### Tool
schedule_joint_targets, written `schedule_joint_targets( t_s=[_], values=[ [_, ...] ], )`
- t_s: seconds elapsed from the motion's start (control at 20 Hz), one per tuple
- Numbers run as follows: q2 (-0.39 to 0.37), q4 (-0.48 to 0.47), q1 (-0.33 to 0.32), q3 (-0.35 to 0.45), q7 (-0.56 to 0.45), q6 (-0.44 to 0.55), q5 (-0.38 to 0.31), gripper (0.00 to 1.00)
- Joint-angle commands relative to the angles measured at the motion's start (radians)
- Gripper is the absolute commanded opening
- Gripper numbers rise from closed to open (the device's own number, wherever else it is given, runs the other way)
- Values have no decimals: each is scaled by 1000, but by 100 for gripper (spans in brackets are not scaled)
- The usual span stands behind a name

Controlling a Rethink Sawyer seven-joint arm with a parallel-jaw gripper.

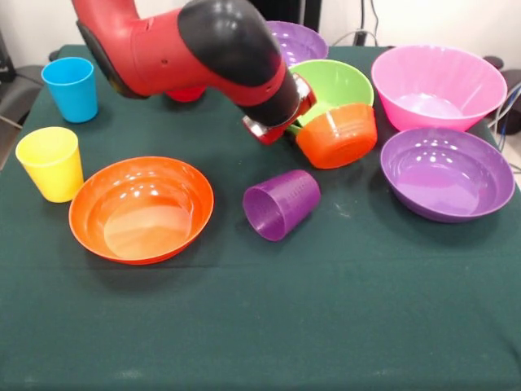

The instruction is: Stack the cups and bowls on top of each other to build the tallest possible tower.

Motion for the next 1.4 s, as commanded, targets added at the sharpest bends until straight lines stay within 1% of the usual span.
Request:
schedule_joint_targets(
  t_s=[0.05,0.2,0.3,0.45,0.6,0.65,0.7,0.8,0.85,0.95,1.05,1.1,1.15,1.25,1.3,1.35,1.4],
  values=[
    [198,-243,32,-27,56,-161,-28,0],
    [210,-229,28,-37,68,-203,-44,0],
    [221,-216,13,-26,45,-260,-67,0],
    [204,-180,4,-18,13,-409,-158,0],
    [160,-179,39,-37,-27,-493,-284,0],
    [146,-185,55,-49,-21,-489,-307,0],
    [139,-195,69,-58,-18,-459,-322,0],
    [139,-213,77,-63,-12,-392,-316,0],
    [141,-215,73,-57,-24,-374,-315,0],
    [146,-203,58,-48,-27,-372,-312,0],
    [137,-182,53,-49,-1,-387,-311,0],
    [130,-177,59,-55,14,-403,-322,0],
    [119,-169,70,-70,56,-438,-334,0],
    [112,-167,80,-83,97,-457,-335,0],
    [112,-172,84,-82,89,-446,-340,0],
    [111,-173,88,-81,99,-454,-347,100],
    [110,-173,91,-83,104,-462,-352,100]
  ],
)
